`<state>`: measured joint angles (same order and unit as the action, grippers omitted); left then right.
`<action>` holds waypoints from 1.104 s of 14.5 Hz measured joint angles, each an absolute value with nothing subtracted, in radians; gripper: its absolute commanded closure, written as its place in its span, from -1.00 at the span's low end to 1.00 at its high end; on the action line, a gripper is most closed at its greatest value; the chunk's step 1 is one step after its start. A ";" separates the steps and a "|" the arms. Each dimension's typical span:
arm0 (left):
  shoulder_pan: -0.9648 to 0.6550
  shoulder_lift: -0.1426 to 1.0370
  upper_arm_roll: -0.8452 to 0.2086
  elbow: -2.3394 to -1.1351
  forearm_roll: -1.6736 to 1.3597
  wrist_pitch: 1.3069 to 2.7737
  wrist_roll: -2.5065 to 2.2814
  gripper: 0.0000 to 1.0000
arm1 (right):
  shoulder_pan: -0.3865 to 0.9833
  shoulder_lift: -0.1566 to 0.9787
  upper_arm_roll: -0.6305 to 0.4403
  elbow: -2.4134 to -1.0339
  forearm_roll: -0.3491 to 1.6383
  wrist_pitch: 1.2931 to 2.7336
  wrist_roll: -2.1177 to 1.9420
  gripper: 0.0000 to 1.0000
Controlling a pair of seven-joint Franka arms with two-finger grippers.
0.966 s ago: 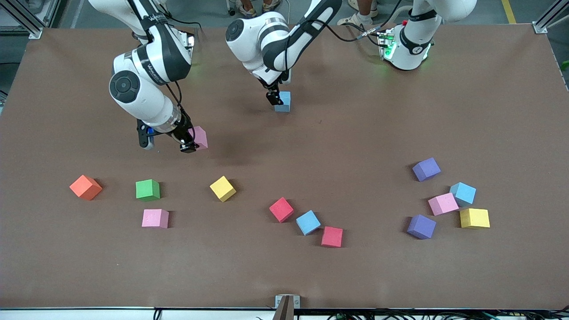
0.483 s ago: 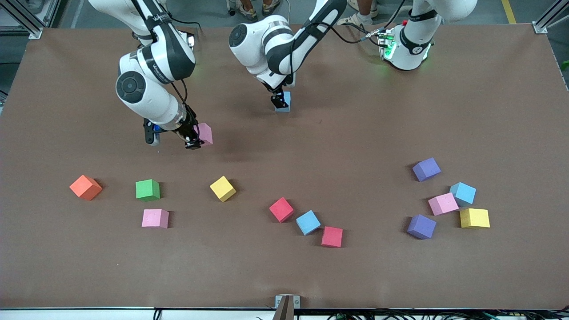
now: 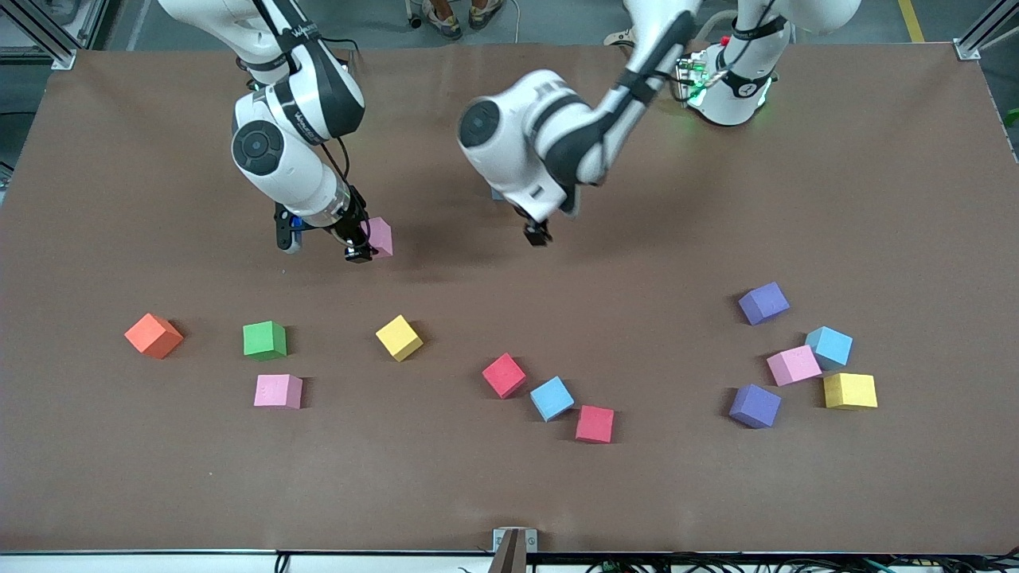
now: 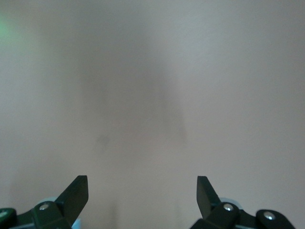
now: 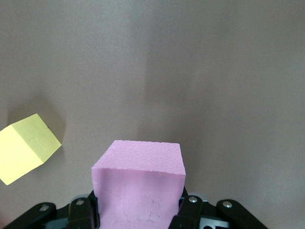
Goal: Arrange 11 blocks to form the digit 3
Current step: 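Move the left gripper to the purple cube while the right gripper carries pink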
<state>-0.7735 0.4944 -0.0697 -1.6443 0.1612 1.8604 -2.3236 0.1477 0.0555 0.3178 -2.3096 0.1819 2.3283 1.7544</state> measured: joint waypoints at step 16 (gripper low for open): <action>-0.026 0.449 -0.074 -1.641 0.110 1.966 -0.522 -1.00 | 0.243 0.077 0.465 -2.402 0.183 2.467 2.204 1.00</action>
